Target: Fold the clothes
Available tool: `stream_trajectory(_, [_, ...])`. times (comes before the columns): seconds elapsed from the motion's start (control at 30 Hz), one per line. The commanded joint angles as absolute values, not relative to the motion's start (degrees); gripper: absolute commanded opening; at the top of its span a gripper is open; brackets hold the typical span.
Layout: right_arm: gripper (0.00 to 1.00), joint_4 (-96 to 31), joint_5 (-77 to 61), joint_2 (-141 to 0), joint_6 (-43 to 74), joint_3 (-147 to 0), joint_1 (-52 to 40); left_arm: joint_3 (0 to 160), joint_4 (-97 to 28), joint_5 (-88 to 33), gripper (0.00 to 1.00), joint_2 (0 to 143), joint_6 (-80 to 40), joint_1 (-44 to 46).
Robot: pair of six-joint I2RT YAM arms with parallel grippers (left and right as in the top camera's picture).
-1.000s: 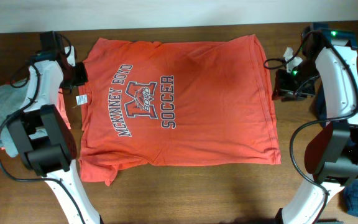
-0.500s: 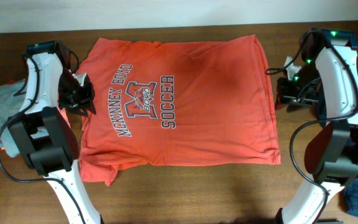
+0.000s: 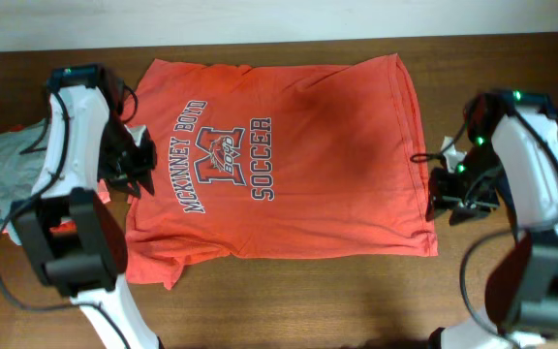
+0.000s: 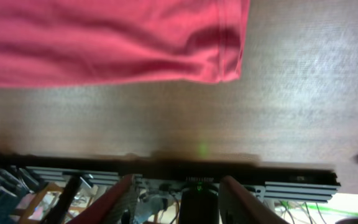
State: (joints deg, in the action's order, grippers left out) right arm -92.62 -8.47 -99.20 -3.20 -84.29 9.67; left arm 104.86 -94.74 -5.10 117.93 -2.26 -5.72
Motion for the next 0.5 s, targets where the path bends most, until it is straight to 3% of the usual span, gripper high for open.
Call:
stream_trajectory(0.0, [0.63,-91.8,-9.9,-93.1,-2.9,-80.8,9.9,96.1,-92.4,-3.2,0.24,110.4,-4.4,-5.2])
stream_trajectory(0.07, [0.97,-91.4,-10.6,-90.6,-2.8,-79.2,9.9,89.8,-89.3,-3.2,0.25,105.4,-5.0,-5.2])
stream_trajectory(0.17, [0.99,-89.8,-13.3,-87.5,-2.8,-77.0,9.9,79.9,-83.5,-3.2,0.29,97.8,-7.1,-5.3])
stream_trajectory(0.3, [0.99,-84.5,-19.0,-86.1,-2.3,-73.5,9.9,67.7,-75.7,-6.4,0.51,90.5,-7.3,-5.4])
stream_trajectory(0.47, [0.99,-75.2,-19.4,-86.1,3.7,-65.9,9.9,58.1,-73.5,-8.2,0.53,89.4,-8.5,-5.4])
